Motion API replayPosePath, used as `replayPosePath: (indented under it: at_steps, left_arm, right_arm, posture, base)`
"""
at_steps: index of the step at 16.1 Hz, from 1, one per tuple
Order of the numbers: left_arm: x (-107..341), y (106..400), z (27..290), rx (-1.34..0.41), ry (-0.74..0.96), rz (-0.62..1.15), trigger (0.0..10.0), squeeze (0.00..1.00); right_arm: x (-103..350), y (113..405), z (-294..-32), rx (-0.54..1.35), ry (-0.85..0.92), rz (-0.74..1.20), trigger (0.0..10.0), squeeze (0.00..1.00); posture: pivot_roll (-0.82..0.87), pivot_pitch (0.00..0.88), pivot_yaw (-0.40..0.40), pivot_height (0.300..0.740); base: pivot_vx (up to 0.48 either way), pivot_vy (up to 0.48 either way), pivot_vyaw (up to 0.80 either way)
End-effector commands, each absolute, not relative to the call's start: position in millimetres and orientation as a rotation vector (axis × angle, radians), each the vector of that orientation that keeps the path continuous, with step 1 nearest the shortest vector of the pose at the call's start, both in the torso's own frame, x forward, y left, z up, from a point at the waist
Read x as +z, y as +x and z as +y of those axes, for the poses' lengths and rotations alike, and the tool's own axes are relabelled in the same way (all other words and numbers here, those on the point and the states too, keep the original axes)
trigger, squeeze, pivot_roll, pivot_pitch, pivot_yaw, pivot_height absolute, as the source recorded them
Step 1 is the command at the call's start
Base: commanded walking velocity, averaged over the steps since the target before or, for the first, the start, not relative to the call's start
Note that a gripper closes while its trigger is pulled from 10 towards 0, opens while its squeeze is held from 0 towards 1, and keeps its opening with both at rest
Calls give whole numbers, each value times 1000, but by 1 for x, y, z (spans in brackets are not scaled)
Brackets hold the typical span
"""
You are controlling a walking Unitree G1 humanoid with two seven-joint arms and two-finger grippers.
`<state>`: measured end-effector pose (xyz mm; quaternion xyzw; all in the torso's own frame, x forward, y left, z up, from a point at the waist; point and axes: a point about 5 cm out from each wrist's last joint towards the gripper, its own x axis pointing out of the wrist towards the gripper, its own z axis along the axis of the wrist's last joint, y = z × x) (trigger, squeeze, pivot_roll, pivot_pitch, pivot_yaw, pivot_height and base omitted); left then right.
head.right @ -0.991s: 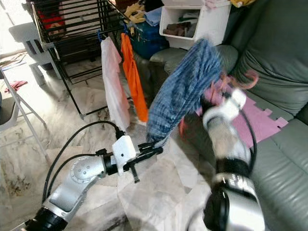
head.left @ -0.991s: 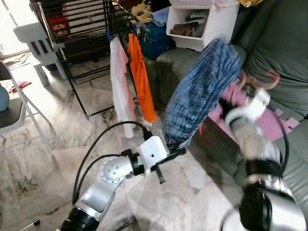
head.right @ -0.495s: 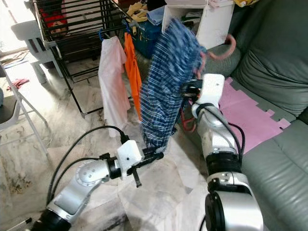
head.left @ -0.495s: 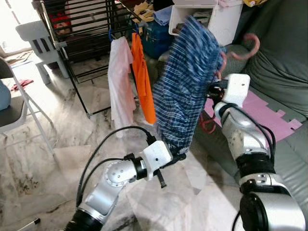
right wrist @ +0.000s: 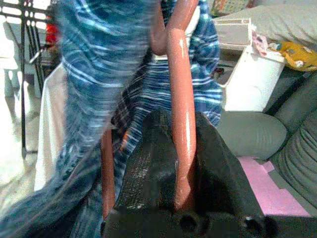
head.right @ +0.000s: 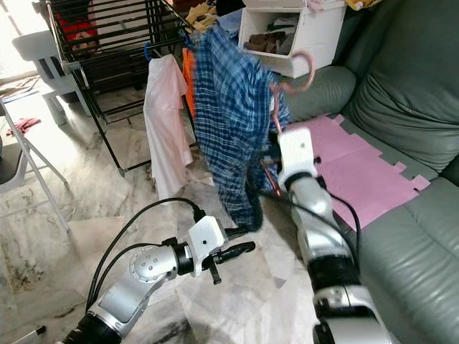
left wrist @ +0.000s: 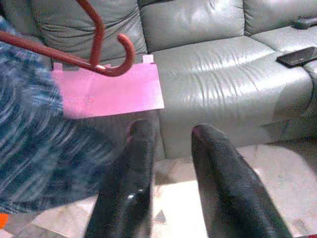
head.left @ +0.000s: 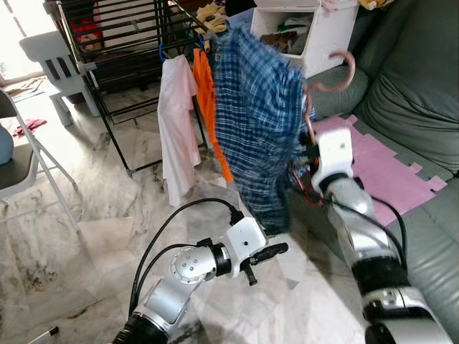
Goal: Hang hanger
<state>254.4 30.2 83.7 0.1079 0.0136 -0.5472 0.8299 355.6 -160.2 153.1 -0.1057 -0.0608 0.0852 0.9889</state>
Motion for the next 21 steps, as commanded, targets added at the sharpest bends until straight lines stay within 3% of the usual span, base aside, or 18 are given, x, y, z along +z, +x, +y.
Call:
replayPosePath:
  at_steps: [1, 6, 10, 13, 15, 21]
  left_arm:
    - [84, 254, 34, -1155, 209, 40, 10000, 1000]
    - [93, 257, 66, -1065, 163, 31, 10000, 1000]
    - [149, 299, 111, -899, 349, -161, 10000, 1000]
    - [147, 304, 133, -854, 476, -181, 10000, 1000]
    - [131, 294, 138, -928, 577, -142, 10000, 1000]
    - [111, 282, 136, -1007, 651, -117, 10000, 1000]
  right_arm:
    - [166, 354, -156, 199, -237, -203, 10000, 0]
    - [148, 336, -166, 289, -316, -211, 10000, 0]
    - [133, 306, -183, 476, -394, -161, 10000, 0]
    - [124, 285, -199, 628, -471, -71, 10000, 0]
    - [120, 274, -207, 713, -527, -16, 10000, 0]
    - [107, 260, -207, 927, -597, 97, 10000, 0]
  posture:
    - [-149, 0, 57, 740]
    - [-142, 0, 53, 740]
    - [-137, 0, 44, 740]
    - [-151, 0, 45, 740]
    - [-152, 0, 42, 740]
    - [-142, 0, 31, 740]
  base:
    - [0, 0, 0]
    - [0, 0, 0]
    - [0, 0, 0]
    - [0, 0, 0]
    - [0, 0, 0]
    - [0, 0, 0]
